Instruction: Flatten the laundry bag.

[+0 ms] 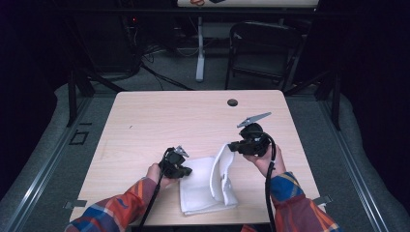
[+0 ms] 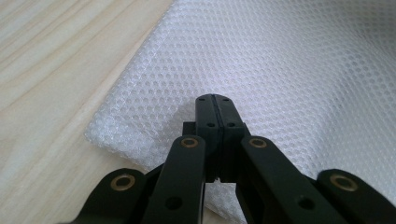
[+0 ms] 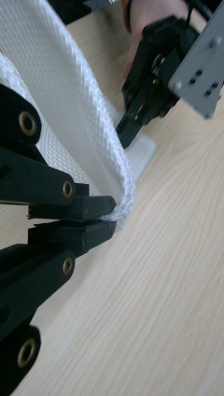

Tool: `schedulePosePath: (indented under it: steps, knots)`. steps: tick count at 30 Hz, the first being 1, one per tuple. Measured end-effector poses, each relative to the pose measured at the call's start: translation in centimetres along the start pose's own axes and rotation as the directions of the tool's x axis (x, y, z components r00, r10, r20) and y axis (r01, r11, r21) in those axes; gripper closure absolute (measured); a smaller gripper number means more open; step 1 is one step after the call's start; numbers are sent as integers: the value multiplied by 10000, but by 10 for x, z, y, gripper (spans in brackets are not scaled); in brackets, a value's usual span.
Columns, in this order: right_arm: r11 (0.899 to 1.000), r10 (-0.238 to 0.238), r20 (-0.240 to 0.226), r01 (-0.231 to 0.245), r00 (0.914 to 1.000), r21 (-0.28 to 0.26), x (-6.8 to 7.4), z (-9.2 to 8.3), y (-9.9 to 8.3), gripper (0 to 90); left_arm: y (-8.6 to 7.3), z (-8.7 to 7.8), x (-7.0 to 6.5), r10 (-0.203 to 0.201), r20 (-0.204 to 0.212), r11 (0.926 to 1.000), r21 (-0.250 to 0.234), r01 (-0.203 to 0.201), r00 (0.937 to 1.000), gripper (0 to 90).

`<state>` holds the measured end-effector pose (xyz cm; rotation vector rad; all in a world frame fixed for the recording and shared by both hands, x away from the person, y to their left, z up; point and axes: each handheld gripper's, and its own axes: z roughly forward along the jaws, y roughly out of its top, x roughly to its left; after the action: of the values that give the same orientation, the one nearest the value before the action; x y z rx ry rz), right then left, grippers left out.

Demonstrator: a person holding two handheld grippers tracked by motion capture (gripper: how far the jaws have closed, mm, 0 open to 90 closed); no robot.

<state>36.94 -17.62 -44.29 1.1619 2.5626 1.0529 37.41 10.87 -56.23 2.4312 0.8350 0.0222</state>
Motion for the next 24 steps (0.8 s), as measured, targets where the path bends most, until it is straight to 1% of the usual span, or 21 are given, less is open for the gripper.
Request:
schedulePosePath:
  steps: [2, 3, 4, 5, 7, 8, 9, 10, 12, 15, 17, 18, 19, 20, 21, 23, 24]
  knots:
    - [9999, 156, 110, -156, 9998, 10, -6, -3, -3, 881, 0, -1, 1, -23, 11, 10000, 73, 23, 10000, 900]
    - [9999, 139, 192, -140, 9997, 47, -9, -4, -5, 881, 0, -1, 1, -37, -189, 10000, 87, 39, 9998, 900]
    - [9997, 216, 223, -218, 9995, 81, -12, -6, -7, 881, -1, -2, 3, -29, -81, 9999, 113, 30, 10000, 900]
    - [9994, 322, 346, -325, 9989, 100, -17, -7, -10, 881, -1, -3, 4, -8, -59, 9998, 184, 9, 10000, 900]
    - [9990, 413, 492, -420, 9979, 145, -24, -7, -15, 881, -2, -5, 7, -38, -163, 9997, 227, 42, 9999, 900]
    - [9980, 581, 592, -595, 9966, 226, -31, -6, -20, 881, -2, -6, 8, -59, -198, 9996, 284, 65, 9998, 900]
    - [9973, 674, 640, -690, 9957, 236, -36, -5, -23, 881, -3, -7, 10, -103, -205, 9996, 270, 109, 9997, 900]
    - [9962, 761, 675, -788, 9948, 382, -39, -4, -26, 881, -4, -7, 11, -152, -197, 9994, 298, 158, 9997, 900]
    - [9949, 787, 737, -830, 9942, 566, -45, 0, -31, 881, -4, -9, 13, -163, -261, 9992, 367, 172, 9995, 900]
    - [9936, 777, 843, -841, 9934, 756, -49, 8, -35, 881, -6, -10, 15, -181, -334, 9990, 399, 194, 9993, 900]
    - [9918, 836, 773, -905, 9935, 905, -53, 12, -37, 881, -6, -11, 17, -220, -349, 9987, 445, 235, 9991, 900]
    - [9903, 922, 820, -1000, 9924, 966, -53, 15, -38, 881, -7, -12, 18, -220, -377, 9988, 428, 236, 9990, 900]
    - [9888, 854, 892, -954, 9923, 1149, -54, 17, -40, 880, -7, -13, 19, -261, -404, 9986, 452, 279, 9988, 900]
    - [9884, 879, 935, -985, 9917, 1156, -55, 20, -41, 880, -8, -13, 20, -235, -470, 9987, 446, 256, 9986, 900]
    - [9869, 903, 880, -1010, 9920, 1257, -56, 22, -42, 880, -8, -14, 21, -278, -467, 9985, 457, 299, 9985, 900]
    - [9823, 940, 923, -1074, 9913, 1536, -58, 28, -45, 879, -9, -15, 23, -339, -478, 9981, 492, 363, 9983, 900]
    - [9812, 1059, 976, -1199, 9896, 1510, -59, 32, -48, 878, -9, -15, 23, -365, -455, 9979, 517, 389, 9983, 900]
